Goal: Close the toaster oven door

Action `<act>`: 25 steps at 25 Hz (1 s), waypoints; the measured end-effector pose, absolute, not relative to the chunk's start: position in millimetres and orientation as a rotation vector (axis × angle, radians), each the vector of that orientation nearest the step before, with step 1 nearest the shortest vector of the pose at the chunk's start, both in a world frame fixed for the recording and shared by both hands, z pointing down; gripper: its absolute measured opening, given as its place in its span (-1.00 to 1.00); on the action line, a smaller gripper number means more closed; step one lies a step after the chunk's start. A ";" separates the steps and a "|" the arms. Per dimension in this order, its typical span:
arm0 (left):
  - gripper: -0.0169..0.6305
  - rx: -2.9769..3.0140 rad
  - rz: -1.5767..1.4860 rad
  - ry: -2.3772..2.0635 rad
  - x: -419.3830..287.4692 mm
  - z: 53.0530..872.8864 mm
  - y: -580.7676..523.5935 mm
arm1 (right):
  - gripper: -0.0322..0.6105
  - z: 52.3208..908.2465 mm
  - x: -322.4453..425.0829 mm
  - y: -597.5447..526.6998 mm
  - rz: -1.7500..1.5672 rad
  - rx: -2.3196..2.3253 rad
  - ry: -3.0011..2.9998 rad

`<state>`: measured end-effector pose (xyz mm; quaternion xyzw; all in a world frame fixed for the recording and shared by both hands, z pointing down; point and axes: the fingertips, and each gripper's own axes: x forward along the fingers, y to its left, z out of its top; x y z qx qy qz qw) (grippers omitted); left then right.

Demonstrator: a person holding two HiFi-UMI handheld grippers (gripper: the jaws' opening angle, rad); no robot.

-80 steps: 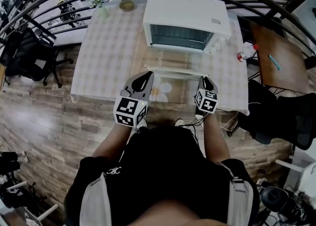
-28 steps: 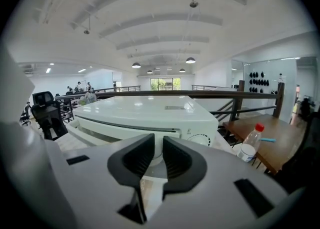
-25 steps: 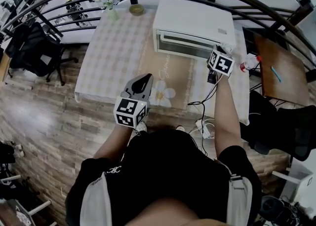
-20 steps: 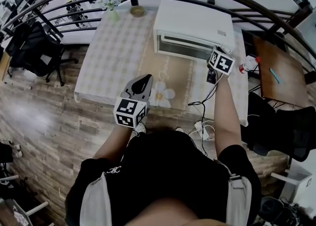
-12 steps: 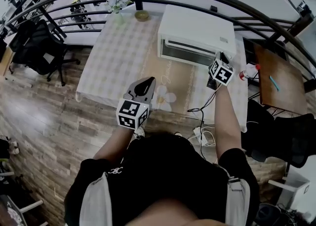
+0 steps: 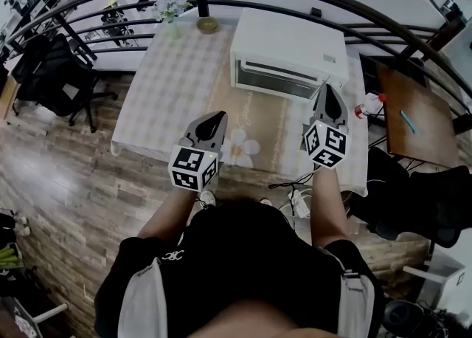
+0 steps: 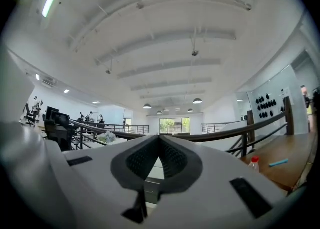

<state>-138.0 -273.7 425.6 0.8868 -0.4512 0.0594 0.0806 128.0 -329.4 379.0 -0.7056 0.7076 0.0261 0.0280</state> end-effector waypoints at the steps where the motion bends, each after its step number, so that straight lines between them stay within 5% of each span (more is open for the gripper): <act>1: -0.90 2.656 0.174 -1.348 -136.8 424.3 -275.0 | -0.92 377.0 123.7 -321.1 0.090 -2.169 2.188; 25: -0.90 2.668 0.188 -1.334 -126.6 426.8 -277.2 | -0.92 398.8 89.8 -268.3 0.050 -2.099 2.279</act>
